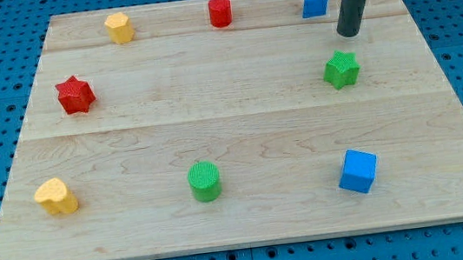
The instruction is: Push the blue cube slightly right
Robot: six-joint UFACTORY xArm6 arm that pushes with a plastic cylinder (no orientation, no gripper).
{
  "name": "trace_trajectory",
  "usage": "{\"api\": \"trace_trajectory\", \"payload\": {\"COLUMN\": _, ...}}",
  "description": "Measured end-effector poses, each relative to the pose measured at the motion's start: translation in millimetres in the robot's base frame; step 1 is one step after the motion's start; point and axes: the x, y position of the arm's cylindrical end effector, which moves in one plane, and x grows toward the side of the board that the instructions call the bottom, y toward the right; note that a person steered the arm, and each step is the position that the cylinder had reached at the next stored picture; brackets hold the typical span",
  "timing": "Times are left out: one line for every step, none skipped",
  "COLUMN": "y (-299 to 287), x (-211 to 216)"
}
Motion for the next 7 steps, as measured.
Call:
{"api": "trace_trajectory", "payload": {"y": -3, "x": 0}}
{"api": "trace_trajectory", "payload": {"y": -8, "x": 0}}
{"api": "trace_trajectory", "payload": {"y": 14, "x": 4}}
{"api": "trace_trajectory", "payload": {"y": 118, "x": 70}}
{"api": "trace_trajectory", "payload": {"y": 142, "x": 173}}
{"api": "trace_trajectory", "payload": {"y": 85, "x": 254}}
{"api": "trace_trajectory", "payload": {"y": -14, "x": 305}}
